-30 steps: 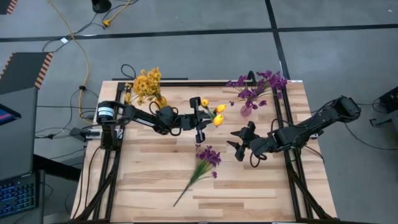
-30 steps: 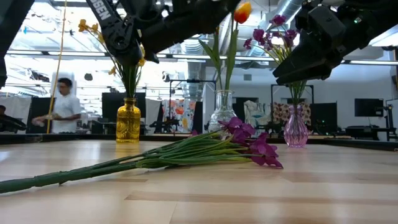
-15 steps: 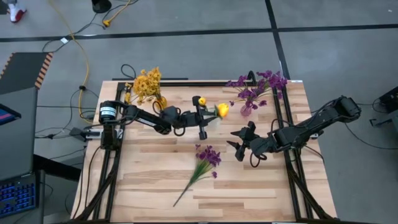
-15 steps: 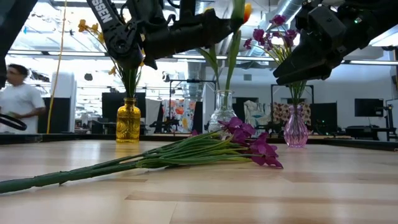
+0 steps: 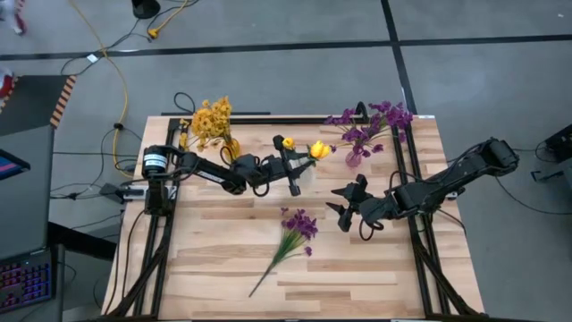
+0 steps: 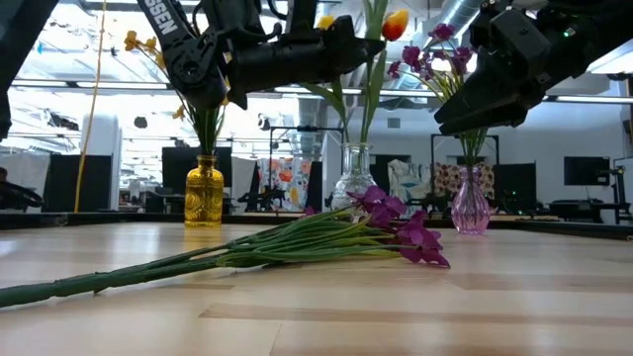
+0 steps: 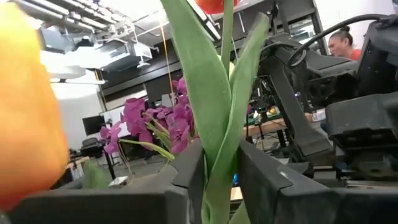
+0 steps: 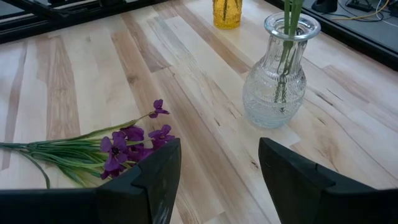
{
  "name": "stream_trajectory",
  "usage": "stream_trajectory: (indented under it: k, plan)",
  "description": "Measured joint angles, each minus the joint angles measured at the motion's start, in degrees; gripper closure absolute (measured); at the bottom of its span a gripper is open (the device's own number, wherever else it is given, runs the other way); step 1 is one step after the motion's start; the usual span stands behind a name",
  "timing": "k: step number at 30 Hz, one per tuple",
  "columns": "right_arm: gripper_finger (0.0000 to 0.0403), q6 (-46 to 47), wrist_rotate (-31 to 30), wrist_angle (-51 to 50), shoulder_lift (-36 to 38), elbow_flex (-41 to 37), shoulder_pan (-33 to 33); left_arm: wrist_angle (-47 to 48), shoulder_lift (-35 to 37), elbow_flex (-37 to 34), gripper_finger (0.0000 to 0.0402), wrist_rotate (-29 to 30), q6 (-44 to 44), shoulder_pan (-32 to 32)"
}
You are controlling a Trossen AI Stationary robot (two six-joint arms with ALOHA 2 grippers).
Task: Sort flowers into vase by color
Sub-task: Put the yellow tulip into the transparent vase
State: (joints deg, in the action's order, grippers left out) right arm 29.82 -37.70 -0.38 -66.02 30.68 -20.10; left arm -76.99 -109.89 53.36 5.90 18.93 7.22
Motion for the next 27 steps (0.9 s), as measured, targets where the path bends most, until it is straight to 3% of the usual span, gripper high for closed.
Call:
stream_trajectory:
  k: [7,27]
  plan:
    - [0.0159,0.1,0.0,0.0,0.0,0.0,0.0,0.0,0.0,0.0,0.0278,1.6,-2.6,-0.9]
    - [0.0159,0.2,0.0,0.0,0.0,0.0,0.0,-0.1,0.6,0.3,0.0189,14.9,-3.7,-4.7]
